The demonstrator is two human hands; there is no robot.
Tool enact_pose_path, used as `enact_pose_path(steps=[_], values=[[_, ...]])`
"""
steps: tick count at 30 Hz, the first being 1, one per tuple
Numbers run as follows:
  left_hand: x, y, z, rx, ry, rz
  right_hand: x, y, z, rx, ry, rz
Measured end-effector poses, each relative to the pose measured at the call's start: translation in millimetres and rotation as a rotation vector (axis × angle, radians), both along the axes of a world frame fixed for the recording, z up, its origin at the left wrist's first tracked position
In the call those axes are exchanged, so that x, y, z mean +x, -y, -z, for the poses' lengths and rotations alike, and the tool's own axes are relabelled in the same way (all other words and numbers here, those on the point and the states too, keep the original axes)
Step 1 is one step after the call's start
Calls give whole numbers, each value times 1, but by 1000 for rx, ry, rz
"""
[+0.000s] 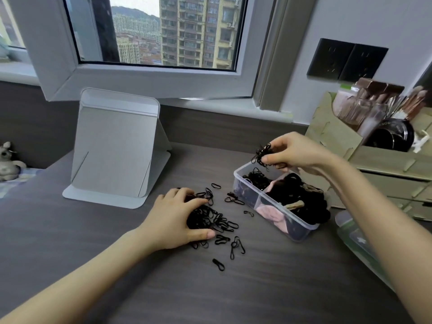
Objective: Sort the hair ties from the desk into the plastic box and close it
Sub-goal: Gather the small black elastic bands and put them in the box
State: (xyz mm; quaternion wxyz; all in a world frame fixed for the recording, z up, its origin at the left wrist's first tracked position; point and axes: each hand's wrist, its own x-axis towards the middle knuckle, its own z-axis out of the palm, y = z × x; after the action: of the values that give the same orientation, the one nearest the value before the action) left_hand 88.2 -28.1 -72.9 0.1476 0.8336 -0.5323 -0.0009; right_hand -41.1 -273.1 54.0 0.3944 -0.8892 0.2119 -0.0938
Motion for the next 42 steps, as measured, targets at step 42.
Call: enact_pose_path(steps=[42], values=[[26,17,-41,288,-296,-80,-3,-119,117,-370,-33,-61]])
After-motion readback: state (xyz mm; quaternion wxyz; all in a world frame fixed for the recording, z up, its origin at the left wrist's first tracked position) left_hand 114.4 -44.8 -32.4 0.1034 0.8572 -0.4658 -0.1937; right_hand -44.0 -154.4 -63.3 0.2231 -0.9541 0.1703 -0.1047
